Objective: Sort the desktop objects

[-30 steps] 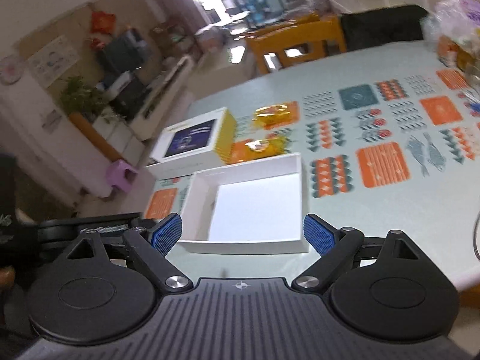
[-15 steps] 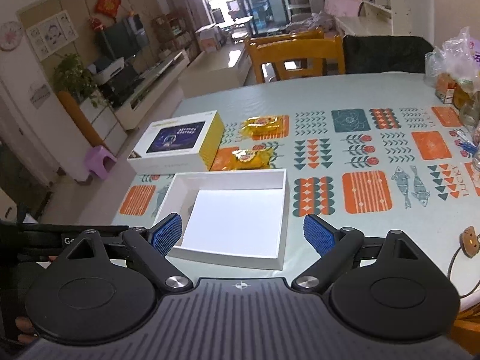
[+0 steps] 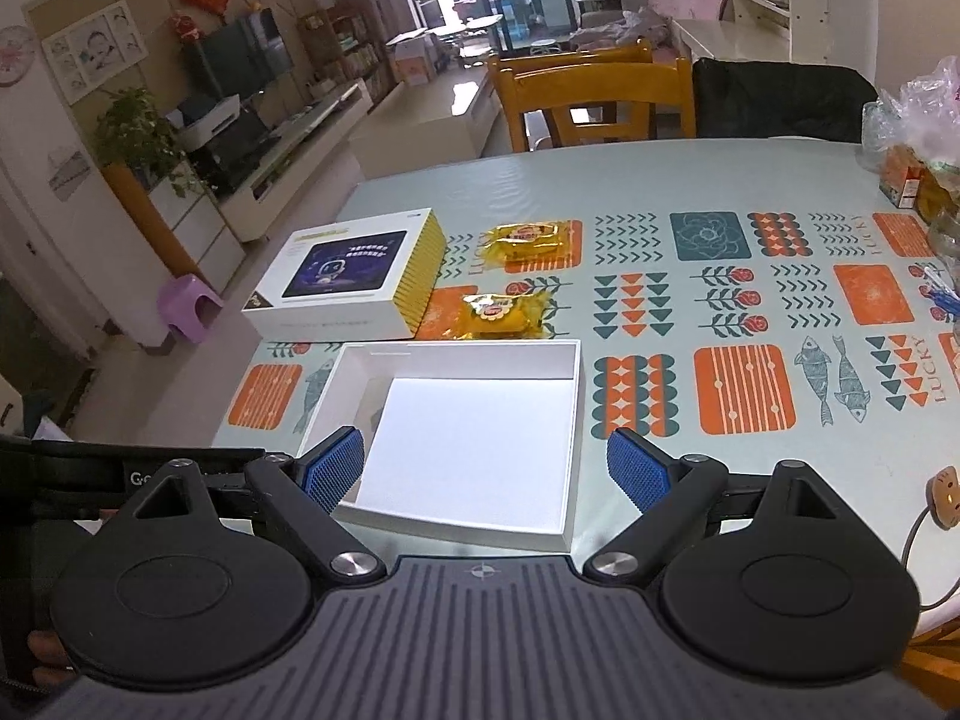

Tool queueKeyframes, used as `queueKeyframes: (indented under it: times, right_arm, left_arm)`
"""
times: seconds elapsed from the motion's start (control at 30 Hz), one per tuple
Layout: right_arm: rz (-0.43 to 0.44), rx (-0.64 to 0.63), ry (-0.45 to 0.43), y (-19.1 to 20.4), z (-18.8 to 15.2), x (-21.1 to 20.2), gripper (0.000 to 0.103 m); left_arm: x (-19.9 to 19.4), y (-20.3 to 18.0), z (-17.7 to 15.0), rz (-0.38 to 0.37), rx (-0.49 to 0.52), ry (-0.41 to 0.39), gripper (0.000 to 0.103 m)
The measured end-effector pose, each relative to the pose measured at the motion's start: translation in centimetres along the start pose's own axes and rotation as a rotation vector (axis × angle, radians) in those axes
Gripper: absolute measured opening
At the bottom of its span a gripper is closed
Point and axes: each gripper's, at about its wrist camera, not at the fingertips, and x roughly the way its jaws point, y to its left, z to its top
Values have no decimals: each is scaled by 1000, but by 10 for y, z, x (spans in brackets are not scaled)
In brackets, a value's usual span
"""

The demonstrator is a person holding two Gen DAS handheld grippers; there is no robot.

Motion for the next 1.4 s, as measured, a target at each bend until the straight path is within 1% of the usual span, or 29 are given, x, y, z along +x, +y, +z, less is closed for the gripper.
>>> queueKeyframes:
  times: [0.43,0.8,1.13,1.27,1.4]
  right_arm:
    - [-68,36,7,8,22,28,103]
    - [-151,67,30,17,51,71,103]
    - [-209,72,67,36,79,123,103]
    - [-238,74,98,41,88,151,103]
    - [-249,78,137,43,96,184,103]
  left_arm:
    - [28,3,36,-33,40,37,103]
    - [63,12,73,-36,83,72,103]
    - [104,23,104,-15,133,99,103]
    - [124,27,116,-13,154,110,103]
    - [147,30,128,-14,174,123,103]
